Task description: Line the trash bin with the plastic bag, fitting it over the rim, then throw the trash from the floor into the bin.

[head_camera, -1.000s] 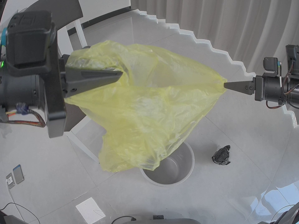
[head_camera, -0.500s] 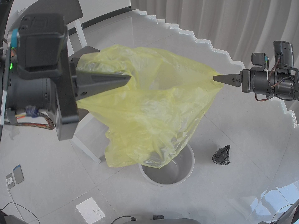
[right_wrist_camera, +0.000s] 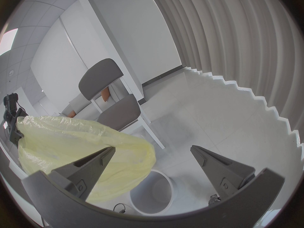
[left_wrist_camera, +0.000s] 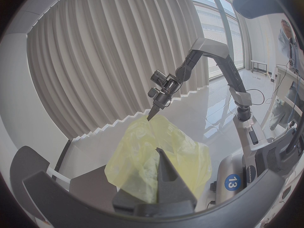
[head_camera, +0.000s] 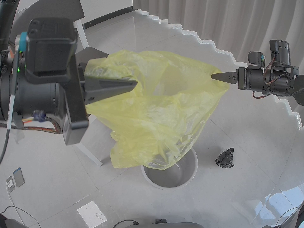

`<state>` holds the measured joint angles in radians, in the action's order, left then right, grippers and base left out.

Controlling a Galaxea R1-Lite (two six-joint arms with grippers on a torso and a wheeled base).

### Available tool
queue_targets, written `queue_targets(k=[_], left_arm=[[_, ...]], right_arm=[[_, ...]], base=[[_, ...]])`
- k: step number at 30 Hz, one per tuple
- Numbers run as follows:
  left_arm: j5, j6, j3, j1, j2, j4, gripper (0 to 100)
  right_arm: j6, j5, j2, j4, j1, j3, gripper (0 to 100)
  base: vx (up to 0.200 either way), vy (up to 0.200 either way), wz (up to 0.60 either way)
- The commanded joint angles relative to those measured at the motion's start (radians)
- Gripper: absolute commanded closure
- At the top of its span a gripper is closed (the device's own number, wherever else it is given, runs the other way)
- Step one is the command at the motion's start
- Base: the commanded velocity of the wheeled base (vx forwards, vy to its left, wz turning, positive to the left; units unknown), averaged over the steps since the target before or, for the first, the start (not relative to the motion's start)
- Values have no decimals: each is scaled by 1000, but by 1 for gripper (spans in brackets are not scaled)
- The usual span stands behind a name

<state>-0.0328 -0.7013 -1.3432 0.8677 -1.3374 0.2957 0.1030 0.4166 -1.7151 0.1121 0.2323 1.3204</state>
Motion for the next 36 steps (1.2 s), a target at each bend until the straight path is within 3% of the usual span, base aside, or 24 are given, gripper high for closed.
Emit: queue_targets(k=[1,8,14,15,23,26,29,30,32,33,36], left_arm=[[1,0,-1,1,-9,0,100],[-1,2,2,-1,-23,-18,100],[-1,2,7,-1,-39,-55,100],[-1,2,9,-2,-39,-56,100],[4,11,42,-21,-12,-63,100],[2,36,42,-72,-12,-61,100],[17,163,38,-137,-52,-79,100],[19,175,38,-141,-57,-86,100],[53,284,50,-151,-88,-164,100],[106,379,79,-150,-108,-241,100],[203,470,124,-153,-141,-374,100]], right_arm=[[0,1,-44,3,2,23,0],[1,70,-54,4,28,20,0],[1,73,-54,4,47,6,0],[3,73,-54,3,47,8,100],[-8,65,-26,1,33,-20,100],[-9,56,-1,0,33,-52,100],[-8,-19,55,3,44,-133,100],[-8,-24,58,3,45,-139,100],[-3,-65,80,4,56,-182,100],[1,-93,100,4,64,-217,100],[12,-140,127,32,78,-282,100]], base=[[0,0,0],[0,0,0],[0,0,0],[0,0,0],[0,0,0],[0,0,0],[0,0,0],[0,0,0],[0,0,0],[0,0,0],[0,0,0]])
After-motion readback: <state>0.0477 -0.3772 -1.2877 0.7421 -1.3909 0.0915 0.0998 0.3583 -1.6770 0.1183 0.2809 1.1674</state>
